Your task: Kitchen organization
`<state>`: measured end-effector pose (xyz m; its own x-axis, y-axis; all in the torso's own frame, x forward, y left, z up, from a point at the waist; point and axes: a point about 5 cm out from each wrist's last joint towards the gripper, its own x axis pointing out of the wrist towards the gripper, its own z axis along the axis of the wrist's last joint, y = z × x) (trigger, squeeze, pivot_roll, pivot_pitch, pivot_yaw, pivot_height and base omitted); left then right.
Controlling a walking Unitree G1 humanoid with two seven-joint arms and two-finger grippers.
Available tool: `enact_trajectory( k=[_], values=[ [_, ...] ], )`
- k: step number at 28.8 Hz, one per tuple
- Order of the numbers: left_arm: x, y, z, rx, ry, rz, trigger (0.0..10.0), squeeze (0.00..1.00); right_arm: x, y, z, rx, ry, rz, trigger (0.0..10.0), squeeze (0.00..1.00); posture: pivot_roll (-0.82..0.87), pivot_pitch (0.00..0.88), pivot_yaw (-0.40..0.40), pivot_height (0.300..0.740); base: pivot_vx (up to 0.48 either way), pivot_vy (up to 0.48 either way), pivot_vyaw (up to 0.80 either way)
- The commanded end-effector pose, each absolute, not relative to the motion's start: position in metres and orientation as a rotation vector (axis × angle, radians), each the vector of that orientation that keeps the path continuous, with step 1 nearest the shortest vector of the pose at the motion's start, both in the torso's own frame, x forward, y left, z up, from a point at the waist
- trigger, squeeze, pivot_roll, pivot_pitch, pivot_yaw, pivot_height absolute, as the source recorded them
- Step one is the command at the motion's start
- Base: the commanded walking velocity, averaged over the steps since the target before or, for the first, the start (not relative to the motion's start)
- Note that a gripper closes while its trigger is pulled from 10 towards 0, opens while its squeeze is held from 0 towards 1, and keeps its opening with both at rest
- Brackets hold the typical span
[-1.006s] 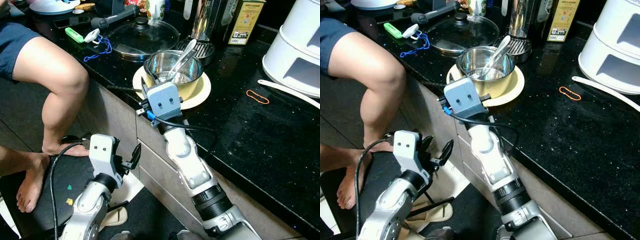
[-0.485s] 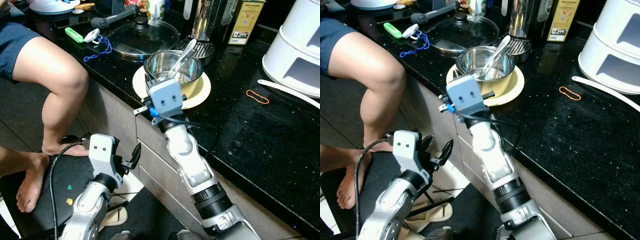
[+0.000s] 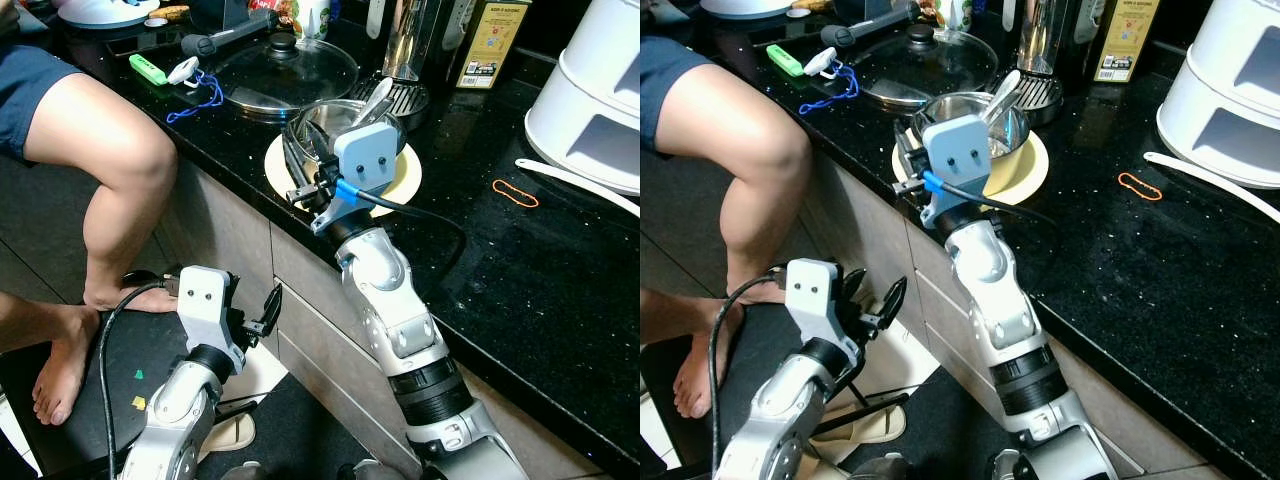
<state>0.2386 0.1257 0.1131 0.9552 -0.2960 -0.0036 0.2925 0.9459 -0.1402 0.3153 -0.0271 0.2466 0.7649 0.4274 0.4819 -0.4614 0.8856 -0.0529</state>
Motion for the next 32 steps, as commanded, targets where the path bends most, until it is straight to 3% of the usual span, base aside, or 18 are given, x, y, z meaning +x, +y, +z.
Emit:
enact_trajectory(
  k=[1, 5, 10, 11, 12, 13, 17, 20, 23, 28, 32],
  values=[
    [0.238, 0.125, 0.109, -0.137, 0.034, -0.302, 10.0, 0.00, 0.314, -0.024, 0.260, 0.122, -0.538, 0.495, 10.0, 1.00, 0.08, 0.108, -0.032, 0.740, 0.000, 0.000, 0.00],
    [0.239, 0.125, 0.109, -0.136, 0.034, -0.304, 10.0, 0.00, 0.317, -0.028, 0.268, 0.094, -0.559, 0.503, 10.0, 1.00, 0.08, 0.105, -0.030, 0.740, 0.000, 0.000, 0.00],
    [0.240, 0.125, 0.109, -0.136, 0.034, -0.303, 10.0, 0.00, 0.316, -0.025, 0.276, -0.105, -0.609, 0.622, 10.0, 1.00, 0.08, 0.098, -0.032, 0.740, 0.000, 0.000, 0.00],
    [0.241, 0.125, 0.109, -0.136, 0.034, -0.303, 10.0, 0.00, 0.317, -0.025, 0.280, -0.142, -0.617, 0.660, 10.0, 0.94, 0.08, 0.101, -0.034, 0.740, 0.000, 0.000, 0.00],
    [0.241, 0.125, 0.109, -0.136, 0.034, -0.303, 10.0, 0.00, 0.318, -0.026, 0.284, -0.168, -0.622, 0.690, 10.0, 0.80, 0.08, 0.101, -0.035, 0.740, 0.000, 0.000, 0.00],
    [0.241, 0.125, 0.109, -0.137, 0.034, -0.302, 10.0, 0.00, 0.318, -0.028, 0.289, -0.184, -0.627, 0.719, 10.0, 0.00, 0.08, 0.102, -0.035, 0.740, 0.000, 0.000, 0.00],
    [0.242, 0.125, 0.109, -0.137, 0.032, -0.300, 10.0, 0.00, 0.320, -0.036, 0.309, -0.317, -0.665, 0.823, 10.0, 0.00, 0.07, 0.099, -0.038, 0.740, 0.000, 0.000, 0.00],
    [0.243, 0.125, 0.108, -0.137, 0.032, -0.300, 10.0, 0.00, 0.320, -0.037, 0.312, -0.554, -0.650, 0.909, 10.0, 0.00, 0.07, 0.097, -0.040, 0.740, 0.000, 0.000, 0.00],
    [0.244, 0.124, 0.108, -0.137, 0.031, -0.301, 10.0, 0.00, 0.326, -0.045, 0.307, -0.851, -0.565, 0.974, 10.0, 0.00, 0.07, 0.093, -0.043, 0.740, 0.000, 0.000, 0.00],
    [0.246, 0.123, 0.108, -0.140, 0.030, -0.304, 10.0, 0.00, 0.333, -0.060, 0.314, -0.980, -0.486, 1.005, 10.0, 0.00, 0.07, 0.090, -0.045, 0.740, 0.000, 0.000, 0.00],
    [0.248, 0.122, 0.108, -0.142, 0.027, -0.305, 10.0, 0.00, 0.350, -0.082, 0.316, -1.240, -0.306, 0.953, 10.0, 0.00, 0.06, 0.088, -0.044, 0.740, 0.000, 0.000, 0.00]
  ],
)
